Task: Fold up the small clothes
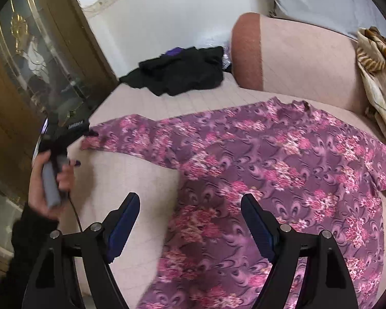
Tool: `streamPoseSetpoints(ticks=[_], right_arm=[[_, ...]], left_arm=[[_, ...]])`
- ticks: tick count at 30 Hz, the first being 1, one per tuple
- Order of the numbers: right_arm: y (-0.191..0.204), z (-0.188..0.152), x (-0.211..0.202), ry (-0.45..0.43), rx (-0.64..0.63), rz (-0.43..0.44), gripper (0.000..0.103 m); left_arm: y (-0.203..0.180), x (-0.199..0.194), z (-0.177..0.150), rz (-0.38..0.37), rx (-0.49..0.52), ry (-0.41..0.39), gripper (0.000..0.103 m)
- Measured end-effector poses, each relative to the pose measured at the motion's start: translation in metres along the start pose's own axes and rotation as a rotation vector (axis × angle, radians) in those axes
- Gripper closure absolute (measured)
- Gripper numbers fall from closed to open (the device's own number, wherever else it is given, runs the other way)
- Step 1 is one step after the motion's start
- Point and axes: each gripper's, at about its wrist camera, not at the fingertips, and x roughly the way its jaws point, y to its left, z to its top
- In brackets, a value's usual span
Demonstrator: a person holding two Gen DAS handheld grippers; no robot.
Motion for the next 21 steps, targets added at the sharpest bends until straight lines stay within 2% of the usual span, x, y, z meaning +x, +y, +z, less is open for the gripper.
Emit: streamPoseSetpoints(ticks=[2,3,4,5,6,7,8,9,11,14,16,19,21], right_arm=[[-0.009,-0.004,0.001,0.003,0.013,-0.012,0.018],[-0.015,-0.006,-0.001,0.002,0.021,-0.018,0.018],[-0.018,-0.007,-0.003,-0.001,0.024,-0.022,0.018],[-0.021,-0.008,-0.006,-0.003,0.027,-0.024,0.018],[-0.026,-0.009,-0.010,-0.010,0.027,-0.025,0.018],[-0.029,-0.010,-0.014,-0.016,0.029,-0.028,0.018],[-0.034,-0.011,-0.018,-0.022,0.034,-0.029,0.018],[-0.041,-0.012,-0.023,-0.027,0.045,-0.026,0.018],[-0.052,-0.016,-0.033,-0.035,0.071,-0.016,0.018],[-0.074,-0.024,-0.048,-0.056,0.110,-0.007,0.018],[-0.092,-0.031,-0.059,-0.068,0.142,-0.008,0.018],[-0.116,-0.043,-0.075,-0.089,0.193,-0.012,0.018],[-0.134,-0.050,-0.087,-0.107,0.225,-0.014,0.018]], left_arm=[[-0.009,0.002,0.007,0.053,0.017,-0.067,0.004],[-0.020,0.003,0.008,0.078,0.061,-0.095,0.026],[-0.028,0.006,0.010,0.106,0.097,-0.098,0.037],[-0.035,0.008,0.011,0.161,0.114,-0.104,0.053],[-0.037,0.008,0.013,0.171,0.115,-0.118,0.080],[-0.039,0.006,0.013,0.168,0.123,-0.122,0.099],[-0.043,-0.002,0.011,0.151,0.141,-0.128,0.099],[-0.049,-0.013,0.004,0.166,0.161,-0.168,0.099],[-0.069,-0.049,-0.019,0.200,0.270,-0.303,0.099],[-0.113,-0.127,-0.091,0.149,0.507,-0.532,0.099],[-0.138,-0.168,-0.144,0.100,0.656,-0.639,0.099],[-0.166,-0.208,-0.220,-0.026,0.869,-0.693,0.099],[-0.183,-0.217,-0.272,-0.139,1.011,-0.653,0.099]])
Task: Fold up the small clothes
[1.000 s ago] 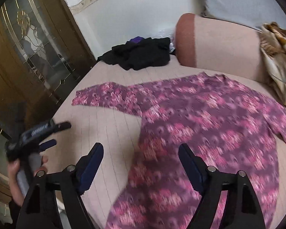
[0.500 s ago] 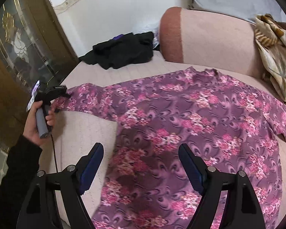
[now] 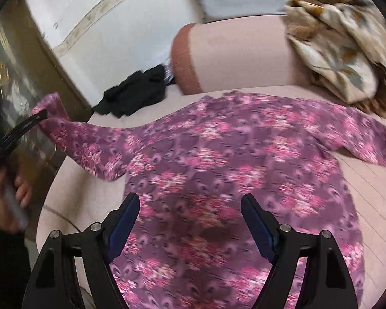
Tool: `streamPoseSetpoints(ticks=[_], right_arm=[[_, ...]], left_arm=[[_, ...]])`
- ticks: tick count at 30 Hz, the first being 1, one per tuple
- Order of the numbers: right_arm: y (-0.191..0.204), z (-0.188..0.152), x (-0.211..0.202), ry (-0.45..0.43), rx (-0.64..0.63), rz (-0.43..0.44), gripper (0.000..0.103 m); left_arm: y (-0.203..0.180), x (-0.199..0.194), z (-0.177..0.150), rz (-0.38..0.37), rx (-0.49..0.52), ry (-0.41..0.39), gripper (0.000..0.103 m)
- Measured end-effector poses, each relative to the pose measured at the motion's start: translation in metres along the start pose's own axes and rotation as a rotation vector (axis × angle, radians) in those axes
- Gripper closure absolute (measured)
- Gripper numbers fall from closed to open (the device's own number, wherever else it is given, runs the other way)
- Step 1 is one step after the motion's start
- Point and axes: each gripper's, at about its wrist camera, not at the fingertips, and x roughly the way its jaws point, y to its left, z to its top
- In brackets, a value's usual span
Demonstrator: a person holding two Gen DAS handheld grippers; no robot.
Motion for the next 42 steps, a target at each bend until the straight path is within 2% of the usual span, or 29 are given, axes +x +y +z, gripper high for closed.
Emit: streamPoseSetpoints(ticks=[2,4,6,8,10,12,14,15,17,18,20,22,24,26,28,30,32,34,36,37,39,40,42], right_arm=[[-0.022,-0.002,-0.013,-0.020,0.038,0.002,0.018],[-0.049,-0.005,-0.026,-0.041,0.089,0.016,0.018],[-0.079,-0.011,-0.032,-0.051,0.161,0.042,0.018],[-0.106,-0.020,-0.032,-0.042,0.236,0.072,0.018],[-0.133,-0.032,-0.024,-0.019,0.321,0.119,0.017],[-0.150,-0.043,-0.013,0.015,0.385,0.176,0.017],[-0.155,-0.049,-0.001,0.052,0.408,0.230,0.016],[-0.153,-0.049,0.004,0.064,0.402,0.241,0.016],[-0.145,-0.048,0.012,0.086,0.377,0.261,0.012],[-0.141,-0.048,0.016,0.097,0.374,0.281,0.012],[-0.137,-0.047,0.024,0.121,0.377,0.326,0.009],[-0.128,-0.043,0.034,0.146,0.357,0.340,0.009],[-0.120,-0.041,0.047,0.222,0.324,0.270,0.008],[-0.116,-0.046,0.053,0.281,0.312,0.217,0.008],[-0.112,-0.056,0.046,0.305,0.303,0.225,0.009],[-0.109,-0.074,0.038,0.328,0.314,0.203,0.011],[-0.105,-0.088,0.046,0.377,0.318,0.188,0.025],[-0.092,-0.089,0.048,0.367,0.227,0.092,0.041],[-0.080,-0.084,0.051,0.362,0.126,-0.015,0.060],[-0.080,-0.083,0.051,0.361,0.105,-0.034,0.068],[-0.078,-0.082,0.052,0.365,0.074,-0.047,0.072],[-0.078,-0.082,0.053,0.366,0.065,-0.055,0.079],[-0.077,-0.082,0.045,0.349,0.054,-0.050,0.084]], left_arm=[[-0.050,-0.019,-0.010,-0.138,0.075,0.012,0.099],[-0.095,-0.028,-0.029,-0.237,0.155,0.038,0.099],[-0.139,-0.030,-0.060,-0.293,0.241,0.075,0.099],[-0.178,-0.023,-0.096,-0.346,0.297,0.158,0.098],[-0.207,-0.016,-0.132,-0.400,0.360,0.267,0.090],[-0.227,-0.020,-0.169,-0.427,0.399,0.387,0.067],[-0.235,-0.038,-0.196,-0.471,0.382,0.482,0.056],[-0.234,-0.046,-0.202,-0.482,0.370,0.520,0.055],[-0.225,-0.066,-0.206,-0.525,0.310,0.583,0.053],[-0.214,-0.076,-0.203,-0.552,0.242,0.629,0.045],[-0.189,-0.084,-0.195,-0.601,0.042,0.736,0.031],[-0.164,-0.085,-0.190,-0.644,-0.144,0.777,0.028],[-0.142,-0.080,-0.183,-0.615,-0.240,0.777,0.027],[-0.122,-0.065,-0.177,-0.545,-0.319,0.761,0.027],[-0.099,-0.042,-0.173,-0.465,-0.412,0.782,0.027],[-0.076,-0.027,-0.176,-0.463,-0.541,0.814,0.027],[-0.062,-0.027,-0.179,-0.466,-0.632,0.856,0.027],[-0.053,-0.046,-0.177,-0.498,-0.689,0.881,0.027],[-0.045,-0.087,-0.164,-0.533,-0.696,0.853,0.027],[-0.041,-0.111,-0.155,-0.533,-0.681,0.825,0.027],[-0.035,-0.150,-0.147,-0.519,-0.665,0.784,0.023],[-0.033,-0.167,-0.146,-0.521,-0.666,0.776,0.022],[-0.033,-0.188,-0.149,-0.546,-0.666,0.765,0.020]])
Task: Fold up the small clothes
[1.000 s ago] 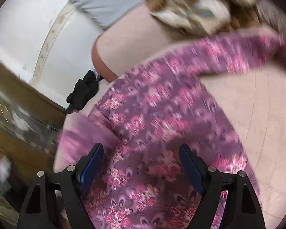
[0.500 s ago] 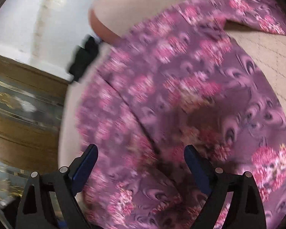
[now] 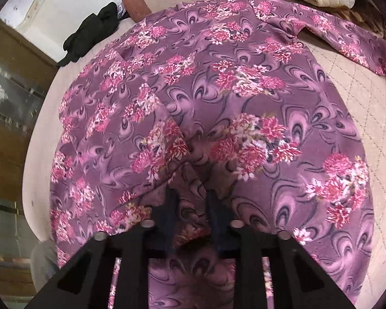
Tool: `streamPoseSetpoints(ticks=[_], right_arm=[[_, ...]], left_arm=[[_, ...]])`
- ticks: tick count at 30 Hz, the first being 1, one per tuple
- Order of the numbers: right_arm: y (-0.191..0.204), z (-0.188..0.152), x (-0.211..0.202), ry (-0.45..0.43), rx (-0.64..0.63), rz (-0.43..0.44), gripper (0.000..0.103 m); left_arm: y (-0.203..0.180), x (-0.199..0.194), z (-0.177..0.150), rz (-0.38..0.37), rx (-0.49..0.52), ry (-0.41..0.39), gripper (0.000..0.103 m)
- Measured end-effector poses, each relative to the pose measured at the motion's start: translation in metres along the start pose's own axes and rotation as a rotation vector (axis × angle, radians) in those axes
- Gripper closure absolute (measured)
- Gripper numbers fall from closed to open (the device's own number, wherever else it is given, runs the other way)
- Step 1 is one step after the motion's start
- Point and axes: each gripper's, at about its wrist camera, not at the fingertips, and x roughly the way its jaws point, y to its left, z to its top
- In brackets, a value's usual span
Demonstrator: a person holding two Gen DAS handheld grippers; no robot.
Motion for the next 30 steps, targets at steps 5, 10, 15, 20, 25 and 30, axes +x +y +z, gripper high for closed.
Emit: streamPoseSetpoints(ticks=[5,10,15,20,25,30], right_arm=[[-0.012,-0.010,-0.032,-0.050,0.028,0.011,0.084],[-0.028,-0.014,-0.025,-0.046,0.124,0.170,0.028],[-0.027,-0.015,-0.009,-0.026,0.132,0.123,0.075],[-0.023,-0.024,-0.066,-0.111,0.099,0.141,0.090],[-0.028,-0.025,-0.032,-0.023,0.144,0.128,0.080],[-0.082,-0.028,-0.102,-0.254,0.288,0.266,0.008]], left_arm=[[0.000,0.030,0.015,0.139,0.078,-0.153,0.017],[-0.003,0.118,0.080,0.253,0.120,-0.152,0.017],[0.010,0.173,0.138,0.264,0.079,-0.133,0.017],[0.014,0.174,0.168,0.238,0.059,-0.181,0.017],[0.012,0.192,0.171,0.213,0.006,-0.145,0.017],[-0.037,0.200,0.130,0.180,0.123,-0.139,0.017]])
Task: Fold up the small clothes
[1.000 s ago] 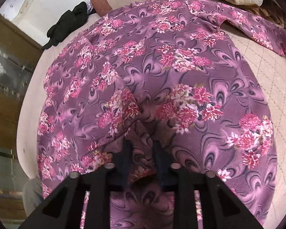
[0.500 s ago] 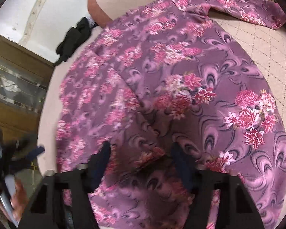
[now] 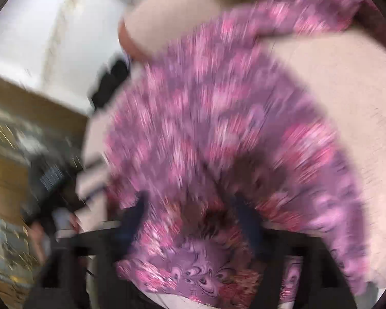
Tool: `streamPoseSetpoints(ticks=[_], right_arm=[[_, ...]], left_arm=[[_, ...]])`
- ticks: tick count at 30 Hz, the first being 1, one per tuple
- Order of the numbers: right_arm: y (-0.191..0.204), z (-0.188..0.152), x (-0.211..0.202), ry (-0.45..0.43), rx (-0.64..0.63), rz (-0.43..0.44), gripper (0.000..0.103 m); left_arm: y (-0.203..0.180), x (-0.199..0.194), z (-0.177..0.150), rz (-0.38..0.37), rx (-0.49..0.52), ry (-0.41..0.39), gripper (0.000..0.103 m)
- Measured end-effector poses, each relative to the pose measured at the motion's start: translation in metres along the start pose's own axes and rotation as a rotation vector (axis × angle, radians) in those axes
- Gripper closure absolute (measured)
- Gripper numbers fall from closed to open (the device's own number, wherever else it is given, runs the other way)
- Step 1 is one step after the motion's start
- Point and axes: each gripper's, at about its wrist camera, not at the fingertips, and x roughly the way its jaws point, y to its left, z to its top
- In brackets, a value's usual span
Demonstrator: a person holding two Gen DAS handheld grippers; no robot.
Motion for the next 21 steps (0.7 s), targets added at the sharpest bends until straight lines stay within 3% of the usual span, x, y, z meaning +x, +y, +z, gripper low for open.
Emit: streamPoseSetpoints(ticks=[4,8,13,15,18,21], right_arm=[[-0.064,0.042,-0.054,-0.142,0.169,-0.006,0.008],[-0.152,0.083,-0.081,-0.282,0.486,-0.024,0.008],[-0.230,0.111,-0.093,-0.471,0.802,0.100,0.007],[-0.240,0.117,-0.093,-0.505,0.858,0.104,0.007],[-0.257,0.129,-0.077,-0.462,0.954,0.039,0.009],[-0.272,0.140,-0.076,-0.452,0.958,-0.016,0.046]], left_arm=[[-0.050,0.007,-0.025,-0.079,0.088,0.056,0.017],[-0.091,0.011,-0.041,-0.110,0.179,0.070,0.017],[-0.108,0.011,-0.056,-0.119,0.210,0.099,0.017],[-0.106,0.011,-0.061,-0.107,0.210,0.103,0.017],[-0.102,0.019,-0.069,-0.079,0.200,0.121,0.017],[-0.101,0.028,-0.075,-0.065,0.194,0.145,0.017]])
